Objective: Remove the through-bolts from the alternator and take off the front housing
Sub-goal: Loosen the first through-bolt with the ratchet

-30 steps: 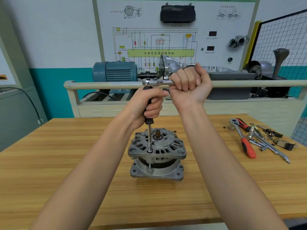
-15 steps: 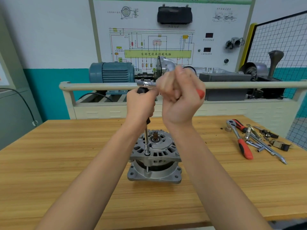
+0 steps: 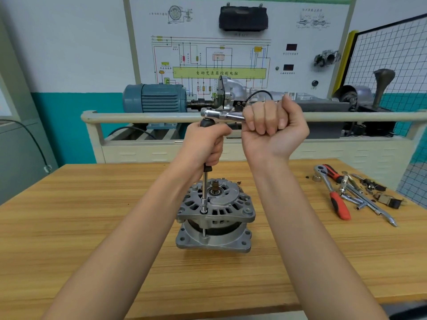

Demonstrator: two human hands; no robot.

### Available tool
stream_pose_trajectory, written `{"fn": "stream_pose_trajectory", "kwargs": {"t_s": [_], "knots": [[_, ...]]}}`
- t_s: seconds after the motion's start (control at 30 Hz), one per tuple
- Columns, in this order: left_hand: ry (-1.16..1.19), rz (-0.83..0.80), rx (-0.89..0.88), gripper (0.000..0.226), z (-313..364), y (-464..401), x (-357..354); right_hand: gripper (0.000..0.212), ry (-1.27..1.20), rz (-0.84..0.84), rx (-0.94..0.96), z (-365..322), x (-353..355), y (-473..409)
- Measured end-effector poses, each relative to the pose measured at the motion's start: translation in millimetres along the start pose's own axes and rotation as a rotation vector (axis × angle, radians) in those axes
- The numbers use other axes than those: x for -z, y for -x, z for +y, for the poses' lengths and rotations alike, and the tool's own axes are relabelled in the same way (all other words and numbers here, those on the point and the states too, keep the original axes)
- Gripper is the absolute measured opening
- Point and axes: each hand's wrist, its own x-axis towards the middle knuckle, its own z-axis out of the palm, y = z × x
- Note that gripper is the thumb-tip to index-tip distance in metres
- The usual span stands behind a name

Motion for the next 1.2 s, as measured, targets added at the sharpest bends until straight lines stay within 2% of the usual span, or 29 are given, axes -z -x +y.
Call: {"fn": "stream_pose_trajectory", "kwargs": {"t_s": [0.07, 0.2, 0.3, 0.37, 0.47, 0.53, 0.63, 0.7, 0.83, 0.93, 1.03, 1.13, 1.2], "knots": [[-0.003, 0.123, -0.005, 0.045, 0, 0, -3, 0.051, 0.229, -0.126, 0.130, 8, -10, 12], [-0.109, 0.287, -0.103, 0.021, 0, 3, -9, 0.037, 0.698, -0.306, 0.511, 39, -26, 37], [-0.164, 0.326, -0.169, 0.018, -1, 4, -10, 0.032, 0.754, -0.327, 0.530, 41, -31, 39], [-0.102, 0.348, -0.110, 0.020, 0, 4, -9, 0.031, 0.678, -0.308, 0.457, 35, -30, 32], [0.005, 0.279, -0.060, 0.039, 1, 5, -6, 0.049, 0.434, -0.255, 0.244, 19, -23, 15], [0.010, 0.184, -0.051, 0.042, 1, 8, 0, 0.054, 0.250, -0.185, 0.073, 10, -16, 4], [-0.002, -0.054, 0.000, 0.036, 9, 10, 14, 0.049, -0.029, -0.019, -0.119, 2, -4, -10], [-0.035, -0.164, 0.025, 0.033, 15, 9, 18, 0.048, -0.140, 0.048, -0.159, 3, 1, -16], [0.052, -0.172, 0.059, 0.047, 13, 7, 13, 0.048, -0.146, 0.055, -0.144, 7, -1, -14], [0.061, -0.048, 0.046, 0.055, 6, 3, 7, 0.053, -0.014, -0.004, -0.065, 6, -6, -3], [-0.001, 0.116, -0.002, 0.046, 5, 1, -2, 0.055, 0.292, -0.131, 0.136, 14, -16, 12], [-0.030, 0.247, -0.047, 0.022, 5, 2, -12, 0.041, 0.636, -0.226, 0.432, 30, -25, 30], [-0.041, 0.257, -0.101, 0.012, 6, 6, -15, 0.028, 0.762, -0.284, 0.548, 38, -29, 39]]}}
